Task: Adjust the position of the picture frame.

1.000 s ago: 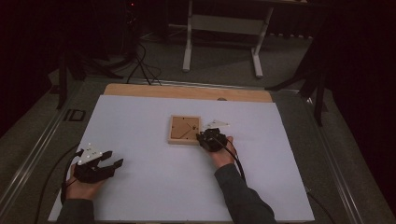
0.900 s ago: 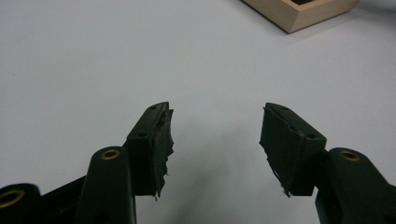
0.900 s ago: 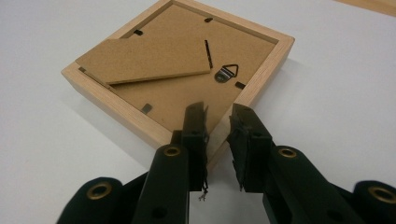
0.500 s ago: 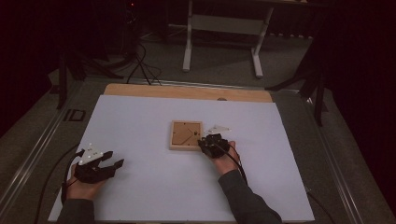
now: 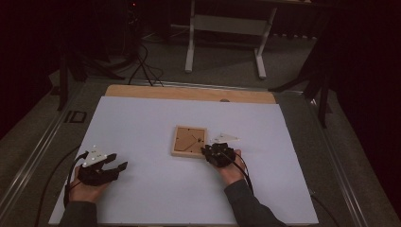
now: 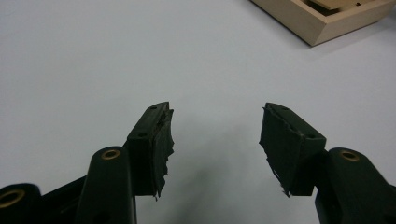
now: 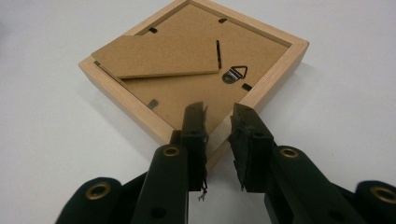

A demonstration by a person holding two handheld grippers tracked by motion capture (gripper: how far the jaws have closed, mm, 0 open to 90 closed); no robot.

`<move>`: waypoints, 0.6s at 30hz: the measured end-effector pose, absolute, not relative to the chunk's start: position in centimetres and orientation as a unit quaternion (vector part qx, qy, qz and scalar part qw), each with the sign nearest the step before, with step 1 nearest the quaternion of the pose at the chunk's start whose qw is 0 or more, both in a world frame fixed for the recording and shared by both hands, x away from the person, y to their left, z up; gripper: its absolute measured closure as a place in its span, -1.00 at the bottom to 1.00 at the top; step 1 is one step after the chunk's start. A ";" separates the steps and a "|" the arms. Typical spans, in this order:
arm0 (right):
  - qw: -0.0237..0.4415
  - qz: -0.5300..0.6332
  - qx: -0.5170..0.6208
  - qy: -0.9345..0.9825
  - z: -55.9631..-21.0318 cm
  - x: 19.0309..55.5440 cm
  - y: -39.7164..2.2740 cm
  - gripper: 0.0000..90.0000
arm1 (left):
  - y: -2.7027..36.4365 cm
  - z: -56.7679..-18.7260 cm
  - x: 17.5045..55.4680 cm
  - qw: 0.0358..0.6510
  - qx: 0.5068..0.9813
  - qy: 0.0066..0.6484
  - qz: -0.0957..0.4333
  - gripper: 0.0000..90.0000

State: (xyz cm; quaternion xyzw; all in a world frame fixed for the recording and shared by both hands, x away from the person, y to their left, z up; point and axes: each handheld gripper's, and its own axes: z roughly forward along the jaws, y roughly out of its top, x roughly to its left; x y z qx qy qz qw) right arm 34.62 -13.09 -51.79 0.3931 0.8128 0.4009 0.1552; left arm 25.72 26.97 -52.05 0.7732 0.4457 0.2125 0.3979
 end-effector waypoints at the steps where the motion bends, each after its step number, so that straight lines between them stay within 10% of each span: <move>1: 0.155 0.404 0.393 0.812 -51.8 34.5 -13.1 0.67 | 26.9 -52.1 25.7 0.398 0.773 0.446 0.212 -0.04; 18: 0.137 0.415 0.375 0.818 -52.0 34.9 -13.5 0.67 | 22.7 -51.9 26.9 0.400 0.793 0.416 0.196 -0.04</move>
